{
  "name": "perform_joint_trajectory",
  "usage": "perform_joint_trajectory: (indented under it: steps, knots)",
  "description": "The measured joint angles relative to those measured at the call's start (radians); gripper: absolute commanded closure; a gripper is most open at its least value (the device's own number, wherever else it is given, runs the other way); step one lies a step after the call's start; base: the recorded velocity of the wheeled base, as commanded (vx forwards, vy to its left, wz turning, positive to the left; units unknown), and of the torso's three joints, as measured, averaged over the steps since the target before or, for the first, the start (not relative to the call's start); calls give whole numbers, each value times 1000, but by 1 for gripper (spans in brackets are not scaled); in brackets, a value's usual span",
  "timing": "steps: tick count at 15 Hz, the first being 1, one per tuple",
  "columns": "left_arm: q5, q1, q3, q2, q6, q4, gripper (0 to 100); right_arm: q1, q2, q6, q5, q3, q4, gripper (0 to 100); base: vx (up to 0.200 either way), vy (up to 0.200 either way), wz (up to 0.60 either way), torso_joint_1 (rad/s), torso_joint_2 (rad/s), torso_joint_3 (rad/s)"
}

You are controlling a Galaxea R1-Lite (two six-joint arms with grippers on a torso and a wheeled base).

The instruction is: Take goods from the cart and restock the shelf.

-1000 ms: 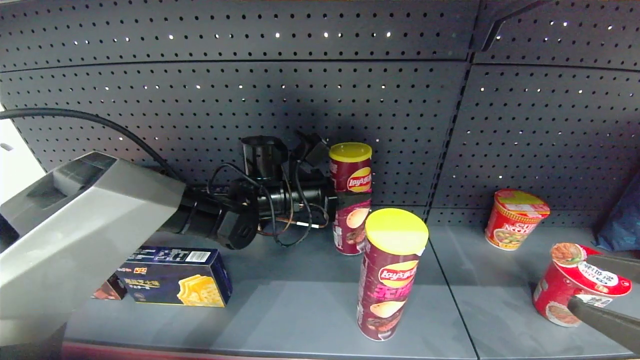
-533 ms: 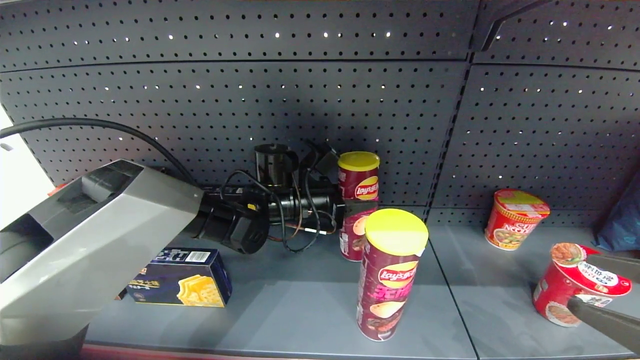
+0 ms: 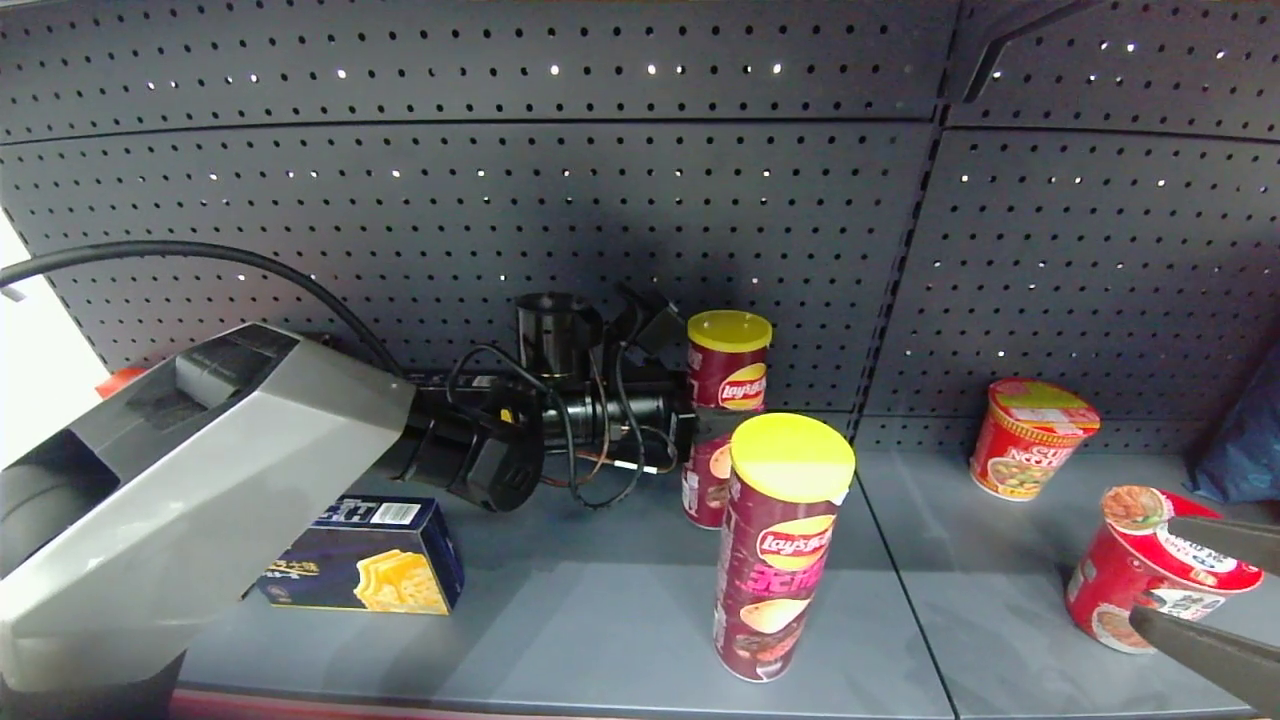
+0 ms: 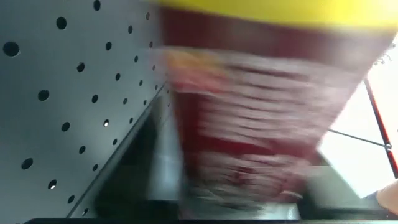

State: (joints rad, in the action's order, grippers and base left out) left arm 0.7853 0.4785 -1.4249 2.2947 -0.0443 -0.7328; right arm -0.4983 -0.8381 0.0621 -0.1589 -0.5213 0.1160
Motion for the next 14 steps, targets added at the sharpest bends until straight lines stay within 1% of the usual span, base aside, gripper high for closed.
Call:
perform_joint_trajectory:
  steps: [6, 8, 9, 12, 13, 14]
  knots:
    - [0, 11, 3, -4, -3, -6, 0, 2, 0, 2, 1, 12, -1, 0, 0, 0, 0, 0, 0, 0]
    - [0, 6, 10, -20, -31, -6, 0, 5, -2, 2, 6, 25, -4, 0, 0, 0, 0, 0, 0, 0]
    - [0, 3, 22, -34, -41, -6, 0, 7, -6, 2, 7, 32, -6, 0, 0, 0, 0, 0, 0, 0]
    - [0, -2, 91, -90, -49, -9, 0, 5, -32, 2, 8, 35, -6, 0, 0, 0, 0, 0, 0, 0]
    - [-1, -3, 126, -114, -57, -11, 0, 4, -45, 2, 9, 32, -6, 0, 0, 0, 0, 0, 0, 0]
    - [-3, -9, 161, -138, -73, -19, 0, 3, -59, 2, 9, 30, -5, 0, 0, 0, 0, 0, 0, 0]
